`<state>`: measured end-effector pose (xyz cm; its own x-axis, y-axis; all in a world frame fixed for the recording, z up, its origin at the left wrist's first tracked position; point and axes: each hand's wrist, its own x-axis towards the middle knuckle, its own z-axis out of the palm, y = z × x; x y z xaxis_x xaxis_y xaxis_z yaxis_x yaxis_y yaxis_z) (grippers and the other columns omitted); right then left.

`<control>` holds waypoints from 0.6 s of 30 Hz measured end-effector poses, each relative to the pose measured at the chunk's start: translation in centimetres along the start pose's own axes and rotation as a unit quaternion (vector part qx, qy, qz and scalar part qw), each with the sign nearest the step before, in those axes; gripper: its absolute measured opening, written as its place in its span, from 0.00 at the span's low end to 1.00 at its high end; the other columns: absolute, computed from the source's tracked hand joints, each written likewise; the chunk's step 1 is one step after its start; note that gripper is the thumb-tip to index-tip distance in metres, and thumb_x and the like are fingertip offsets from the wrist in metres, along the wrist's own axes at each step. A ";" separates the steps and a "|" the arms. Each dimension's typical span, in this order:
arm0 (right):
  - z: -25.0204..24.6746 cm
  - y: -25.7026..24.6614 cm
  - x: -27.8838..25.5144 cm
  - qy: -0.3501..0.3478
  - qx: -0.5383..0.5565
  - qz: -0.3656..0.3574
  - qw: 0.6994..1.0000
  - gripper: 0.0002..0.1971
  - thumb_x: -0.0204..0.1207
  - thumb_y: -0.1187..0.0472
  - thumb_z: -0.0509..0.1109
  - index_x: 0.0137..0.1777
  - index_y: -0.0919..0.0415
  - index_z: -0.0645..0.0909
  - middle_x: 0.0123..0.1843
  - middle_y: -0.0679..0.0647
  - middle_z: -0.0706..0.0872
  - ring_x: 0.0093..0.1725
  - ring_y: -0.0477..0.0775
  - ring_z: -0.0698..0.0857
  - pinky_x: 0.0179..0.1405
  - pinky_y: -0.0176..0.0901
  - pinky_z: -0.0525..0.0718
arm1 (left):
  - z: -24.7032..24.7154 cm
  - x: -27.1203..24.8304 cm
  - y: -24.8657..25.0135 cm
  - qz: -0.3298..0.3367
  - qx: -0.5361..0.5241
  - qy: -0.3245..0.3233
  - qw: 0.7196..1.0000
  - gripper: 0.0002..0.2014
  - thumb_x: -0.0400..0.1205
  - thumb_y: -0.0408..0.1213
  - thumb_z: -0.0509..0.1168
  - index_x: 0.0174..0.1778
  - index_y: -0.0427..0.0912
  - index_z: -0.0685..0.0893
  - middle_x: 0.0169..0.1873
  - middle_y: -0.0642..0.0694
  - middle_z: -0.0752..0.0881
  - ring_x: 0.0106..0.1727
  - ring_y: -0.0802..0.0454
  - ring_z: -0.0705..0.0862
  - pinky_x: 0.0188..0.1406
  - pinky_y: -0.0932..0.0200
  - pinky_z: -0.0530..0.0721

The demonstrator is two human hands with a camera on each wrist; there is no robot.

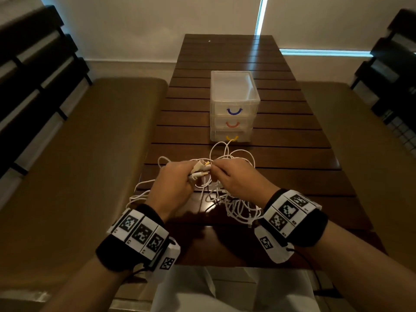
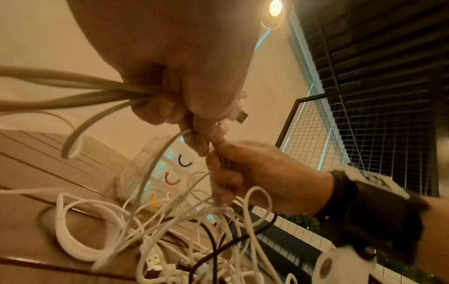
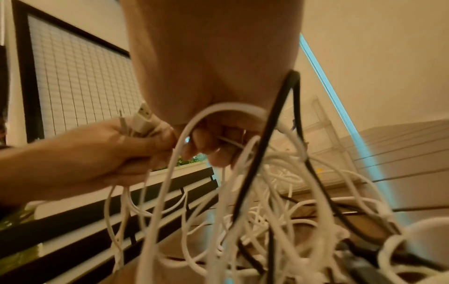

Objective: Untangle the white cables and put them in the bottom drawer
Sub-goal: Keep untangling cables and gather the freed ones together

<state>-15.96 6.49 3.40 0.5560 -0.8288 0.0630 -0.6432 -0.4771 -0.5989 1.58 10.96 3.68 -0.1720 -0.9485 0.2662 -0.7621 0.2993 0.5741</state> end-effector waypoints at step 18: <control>-0.6 1.8 0.9 0.013 -0.191 0.026 0.981 0.13 0.83 0.48 0.64 0.45 0.55 0.84 0.45 0.49 0.86 0.50 0.51 0.81 0.42 0.42 0.75 | -2.6 -0.1 -1.5 -0.125 -0.276 0.208 0.930 0.18 0.86 0.28 0.60 0.38 0.54 0.85 0.33 0.53 0.86 0.33 0.57 0.80 0.33 0.57 0.77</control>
<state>-16.94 4.70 2.80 0.5062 -0.8601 0.0634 -0.8237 -0.5039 -0.2598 4.36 10.85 4.82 0.3110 -0.9078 0.2814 -0.2899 0.1914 0.9377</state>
